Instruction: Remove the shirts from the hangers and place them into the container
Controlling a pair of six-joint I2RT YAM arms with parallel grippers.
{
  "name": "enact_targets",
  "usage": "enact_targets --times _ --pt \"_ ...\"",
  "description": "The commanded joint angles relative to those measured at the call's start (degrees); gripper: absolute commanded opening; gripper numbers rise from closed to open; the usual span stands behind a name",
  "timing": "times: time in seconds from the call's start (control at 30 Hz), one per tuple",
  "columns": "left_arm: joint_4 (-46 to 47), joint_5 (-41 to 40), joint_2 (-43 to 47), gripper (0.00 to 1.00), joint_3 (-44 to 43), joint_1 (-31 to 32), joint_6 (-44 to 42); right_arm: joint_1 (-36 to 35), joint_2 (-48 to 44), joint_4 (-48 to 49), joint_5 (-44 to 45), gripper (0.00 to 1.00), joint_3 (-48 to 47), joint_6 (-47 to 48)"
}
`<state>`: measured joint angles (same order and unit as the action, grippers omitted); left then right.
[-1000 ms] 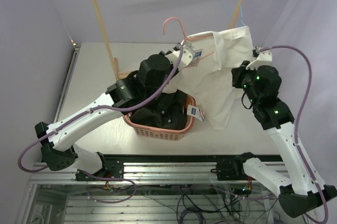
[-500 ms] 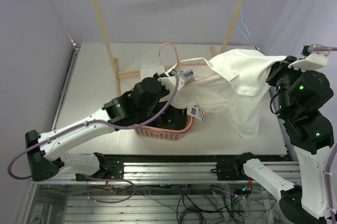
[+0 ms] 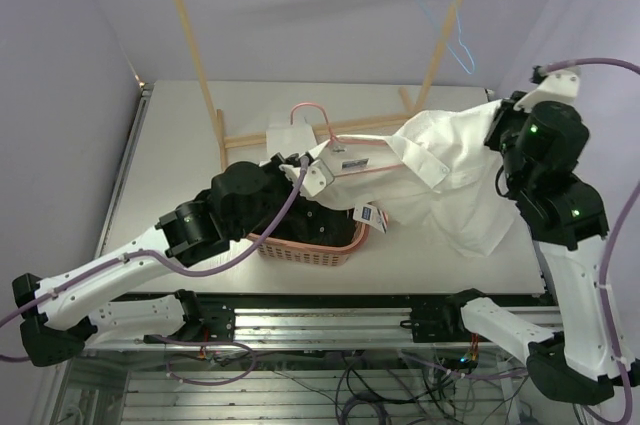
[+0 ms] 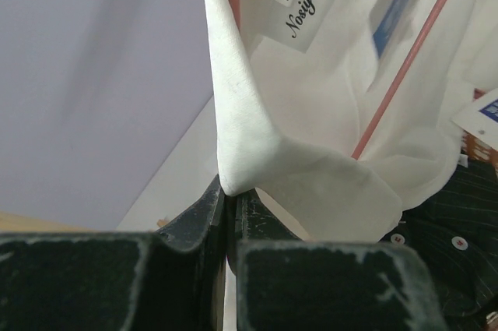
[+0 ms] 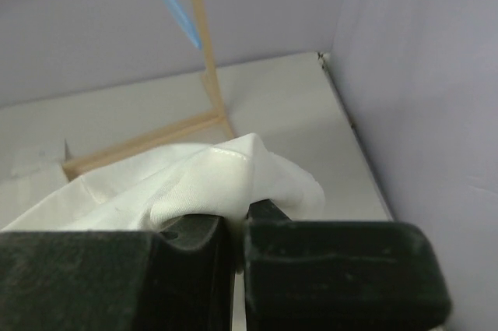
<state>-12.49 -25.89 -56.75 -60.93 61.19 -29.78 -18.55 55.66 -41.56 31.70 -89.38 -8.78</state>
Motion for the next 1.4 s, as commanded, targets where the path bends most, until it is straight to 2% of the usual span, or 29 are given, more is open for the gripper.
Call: enact_targets --times 0.0,0.07,0.1,0.13,0.23,0.27,0.43,0.53,0.67,0.8,0.93,1.13,1.23,1.37 --pt "-2.2 7.1 0.0 0.07 -5.2 0.1 -0.4 0.0 0.7 -4.6 -5.8 0.0 3.9 -0.1" --pt "-4.6 8.3 -0.8 0.07 -7.4 0.1 -0.3 0.0 1.4 -7.6 -8.8 0.0 5.2 0.0" --pt "-5.3 8.2 -1.3 0.07 -8.6 0.1 -0.3 0.0 1.8 -9.3 -10.4 0.1 5.4 -0.3" --pt "-5.9 7.9 -1.9 0.07 -9.4 0.1 -0.4 0.0 2.0 -11.0 -12.1 0.27 5.5 -0.4" --pt "-6.8 5.8 -4.0 0.07 -11.6 0.1 -0.5 0.0 0.0 -14.2 -16.1 0.55 5.3 -1.1" --pt "-7.4 5.3 -5.0 0.07 -12.8 0.1 -0.5 0.0 -1.4 -14.6 -17.6 0.73 4.9 -0.7" --pt "-12.1 4.9 -11.1 0.07 -19.2 0.1 0.6 0.0 -5.0 -19.8 -21.3 0.84 -1.9 -0.3" --pt "-12.4 6.2 -11.9 0.07 -20.4 0.1 0.8 0.0 -5.4 -22.5 -18.2 0.85 -4.0 -0.6" --pt "-12.4 5.4 -11.7 0.07 -19.4 0.1 0.7 0.0 -6.4 -23.9 -7.5 0.86 -6.2 -1.9" --pt "-12.0 4.1 -11.7 0.07 -17.7 0.1 0.7 0.0 -7.4 -22.0 -1.2 0.85 -9.6 -2.1" --pt "-13.4 3.0 -14.2 0.07 -20.0 0.1 1.1 0.0 -8.2 -19.7 -7.7 0.8 -11.7 -0.6" --pt "-15.8 2.8 -18.3 0.07 -24.9 0.1 1.5 0.1 -6.7 -20.8 -28.8 0.77 -13.0 2.1" --pt "-15.4 3.2 -18.7 0.07 -25.5 0.1 1.5 0.0 -6.2 -22.5 -31.1 0.77 -11.3 1.8" --pt "-15.1 3.4 -18.4 0.07 -25.8 0.1 1.5 0.1 -6.8 -23.3 -28.3 0.77 -7.6 1.3"
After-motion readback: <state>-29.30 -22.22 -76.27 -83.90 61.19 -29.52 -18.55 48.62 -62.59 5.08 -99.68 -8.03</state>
